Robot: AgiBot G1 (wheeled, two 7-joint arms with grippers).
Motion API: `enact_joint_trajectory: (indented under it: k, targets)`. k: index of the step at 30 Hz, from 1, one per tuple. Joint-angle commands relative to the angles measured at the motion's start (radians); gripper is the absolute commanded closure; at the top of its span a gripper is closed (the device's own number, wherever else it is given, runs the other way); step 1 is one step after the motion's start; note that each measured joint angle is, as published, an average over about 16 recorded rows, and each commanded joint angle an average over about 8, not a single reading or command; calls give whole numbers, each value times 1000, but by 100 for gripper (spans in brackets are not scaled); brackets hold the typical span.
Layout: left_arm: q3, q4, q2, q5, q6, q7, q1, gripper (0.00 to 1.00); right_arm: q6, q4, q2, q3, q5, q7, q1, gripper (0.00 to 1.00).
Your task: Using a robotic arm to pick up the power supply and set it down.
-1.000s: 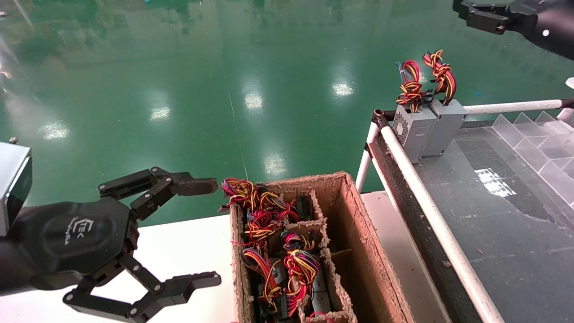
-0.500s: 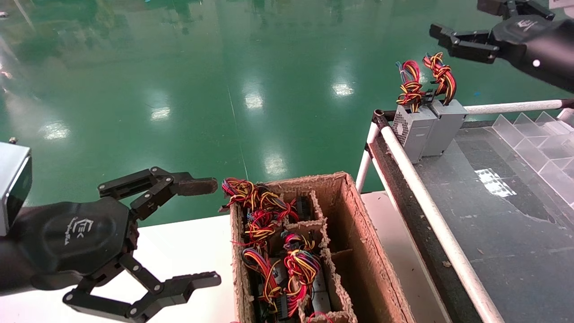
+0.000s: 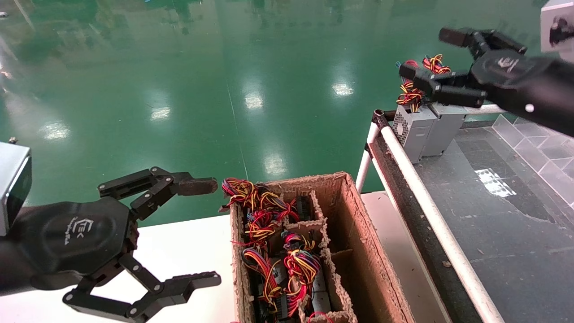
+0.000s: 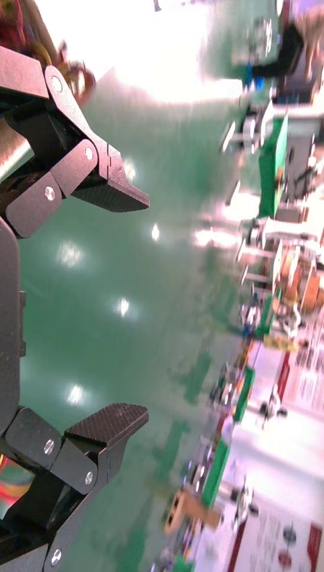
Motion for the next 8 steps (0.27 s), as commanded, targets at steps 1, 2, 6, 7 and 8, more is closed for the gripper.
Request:
enact_joint_trajectory:
  k: [1, 2, 6, 7, 8]
  targets:
    - [0, 0, 0, 0, 0, 0, 0, 0, -22, 43, 14, 2, 18, 17, -29, 0]
    - [0, 0, 0, 0, 0, 0, 0, 0, -34, 65, 21, 3, 27, 25, -43, 0]
    - [0, 0, 0, 0, 0, 0, 0, 0, -73, 140, 45, 7, 59, 54, -93, 0]
    - [0, 0, 0, 0, 0, 0, 0, 0, -78, 151, 48, 8, 64, 59, -100, 0]
    - [0, 0, 0, 0, 0, 0, 0, 0, -84, 162, 52, 8, 68, 63, -108, 0]
